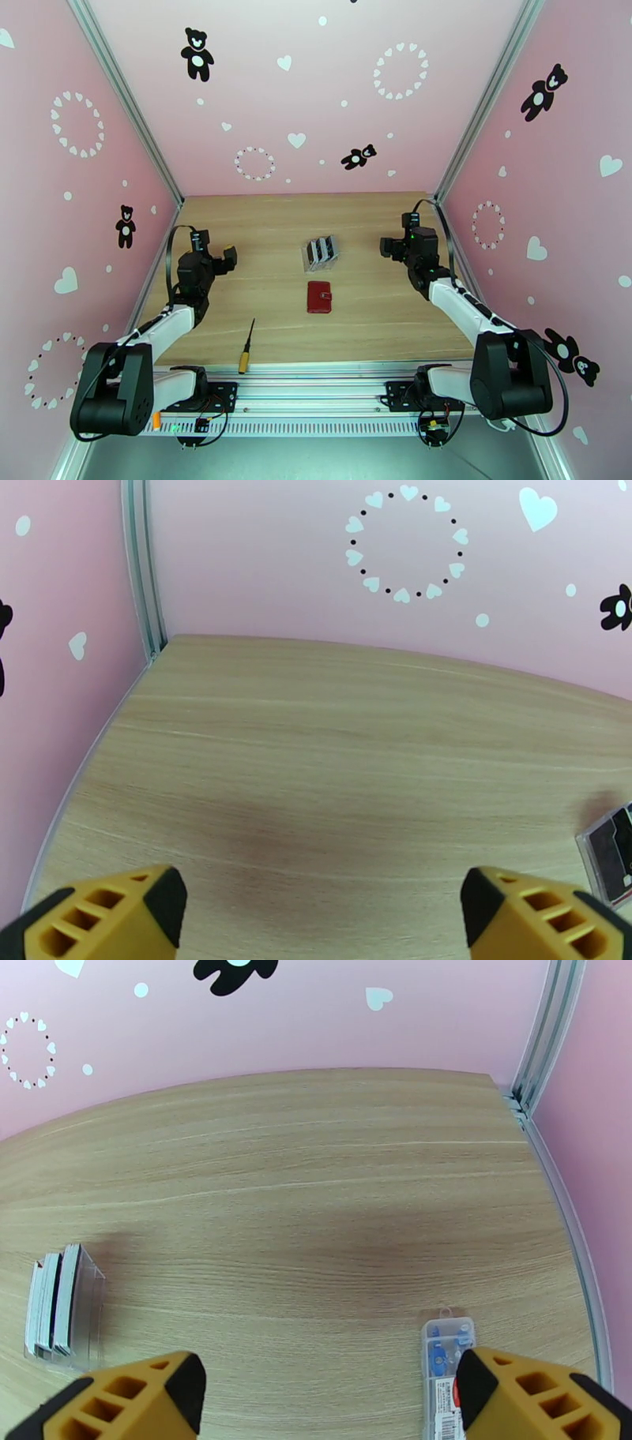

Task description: Put the credit cards into the card holder

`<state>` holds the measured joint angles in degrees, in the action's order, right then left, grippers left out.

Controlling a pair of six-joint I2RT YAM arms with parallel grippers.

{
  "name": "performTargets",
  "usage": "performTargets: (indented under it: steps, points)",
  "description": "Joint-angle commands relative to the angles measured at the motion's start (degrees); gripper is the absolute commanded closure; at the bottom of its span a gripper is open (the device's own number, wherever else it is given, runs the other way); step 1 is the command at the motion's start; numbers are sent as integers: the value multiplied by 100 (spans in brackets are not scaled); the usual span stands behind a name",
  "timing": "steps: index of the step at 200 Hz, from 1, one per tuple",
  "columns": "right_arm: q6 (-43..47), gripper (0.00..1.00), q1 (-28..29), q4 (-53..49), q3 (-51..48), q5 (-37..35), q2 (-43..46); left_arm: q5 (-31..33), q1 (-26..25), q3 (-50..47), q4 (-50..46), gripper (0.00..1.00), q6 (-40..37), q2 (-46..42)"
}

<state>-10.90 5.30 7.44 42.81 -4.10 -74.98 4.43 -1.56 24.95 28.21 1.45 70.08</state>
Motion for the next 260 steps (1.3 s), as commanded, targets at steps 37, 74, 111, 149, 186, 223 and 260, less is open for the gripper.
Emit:
performTargets:
  steps: [37,74,111,149,186,223,260]
  points:
    - [359,11,24,405,-302,-263,58,-471,364,-386,633,2,-24,-55]
    - [476,11,16,666,-535,-277,24,-620,402,-394,953,2,30,223]
    - [535,11,7,835,-606,-258,-76,-614,424,-368,1032,2,47,370]
    - [624,11,-37,1348,-825,-224,-217,-886,683,-397,1348,2,259,714]
    - [805,11,-80,1855,-1097,-186,-135,-1047,692,-376,1488,2,195,921]
    - [841,11,-90,1963,-1169,-223,-194,-1108,697,-359,1704,2,156,1133]
    - [840,11,-149,2007,-1251,-154,-197,-1188,701,-387,1961,2,127,1354]
